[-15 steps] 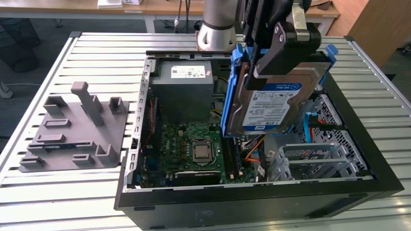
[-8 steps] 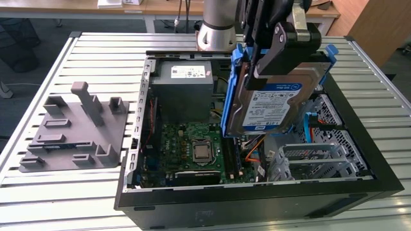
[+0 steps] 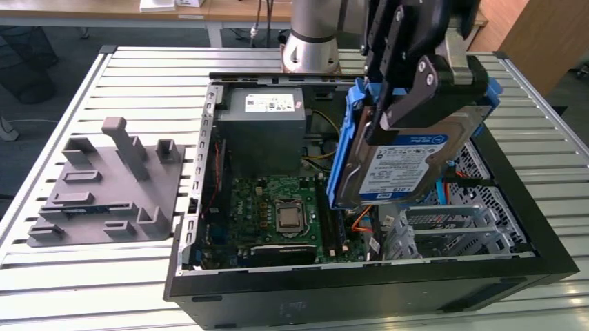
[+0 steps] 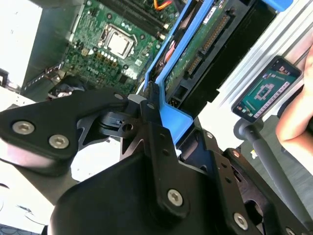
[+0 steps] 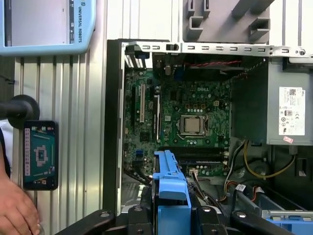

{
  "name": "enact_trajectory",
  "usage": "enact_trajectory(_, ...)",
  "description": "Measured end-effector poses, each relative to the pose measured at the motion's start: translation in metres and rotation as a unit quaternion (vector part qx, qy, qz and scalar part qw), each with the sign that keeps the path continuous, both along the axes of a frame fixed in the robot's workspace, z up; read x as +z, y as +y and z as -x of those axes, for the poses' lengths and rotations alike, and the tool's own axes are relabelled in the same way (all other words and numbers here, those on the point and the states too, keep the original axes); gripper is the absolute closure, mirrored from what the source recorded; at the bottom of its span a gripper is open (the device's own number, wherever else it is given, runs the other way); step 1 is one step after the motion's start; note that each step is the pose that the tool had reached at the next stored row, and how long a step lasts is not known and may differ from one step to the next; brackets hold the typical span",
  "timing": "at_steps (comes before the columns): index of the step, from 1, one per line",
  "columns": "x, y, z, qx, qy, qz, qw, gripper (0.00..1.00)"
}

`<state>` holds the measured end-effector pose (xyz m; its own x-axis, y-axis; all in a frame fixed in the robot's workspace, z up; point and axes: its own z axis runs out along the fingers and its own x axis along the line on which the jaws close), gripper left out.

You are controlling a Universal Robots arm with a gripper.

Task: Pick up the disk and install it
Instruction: 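Insert the disk into the insertion slot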

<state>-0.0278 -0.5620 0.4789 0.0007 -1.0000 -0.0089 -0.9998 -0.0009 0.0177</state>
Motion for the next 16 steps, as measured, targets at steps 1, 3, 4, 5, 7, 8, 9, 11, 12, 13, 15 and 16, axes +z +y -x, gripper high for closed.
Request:
enact_trajectory(1, -0.0009, -0.0003, -0.0038, 0.0, 0.0, -0.0001, 1.0, 0.64)
enact_trajectory(3, -0.0022, -0.0011, -0.0095, 0.0, 0.0, -0.0001, 1.0, 0.64)
enact_trajectory(4, -0.0025, -0.0013, -0.0107, 0.0, 0.0, 0.0, 1.0, 0.64)
enact_trajectory(5, -0.0025, -0.0013, -0.0108, 0.0, 0.0, 0.0, 1.0, 0.64)
enact_trajectory(7, -0.0026, -0.0013, -0.0108, 0.0, 0.0, 0.0, 1.0, 0.64)
enact_trajectory(8, -0.0027, -0.0014, -0.0108, 0.0, 0.0, -0.0001, 1.0, 0.64)
enact_trajectory(9, -0.0027, -0.0014, -0.0109, 0.0, 0.0, -0.0001, 1.0, 0.64)
enact_trajectory(11, -0.0027, -0.0014, -0.0109, 0.0, 0.0, -0.0001, 1.0, 0.64)
enact_trajectory(12, -0.0027, -0.0014, -0.0109, 0.0, 0.0, -0.0001, 1.0, 0.64)
enact_trajectory(13, -0.0027, -0.0014, -0.0109, 0.0, 0.0, -0.0001, 1.0, 0.64)
enact_trajectory(15, -0.0027, -0.0014, -0.0109, 0.0, 0.0, -0.0001, 1.0, 0.64)
enact_trajectory(16, -0.0027, -0.0014, -0.011, 0.0, 0.0, -0.0001, 1.0, 0.64)
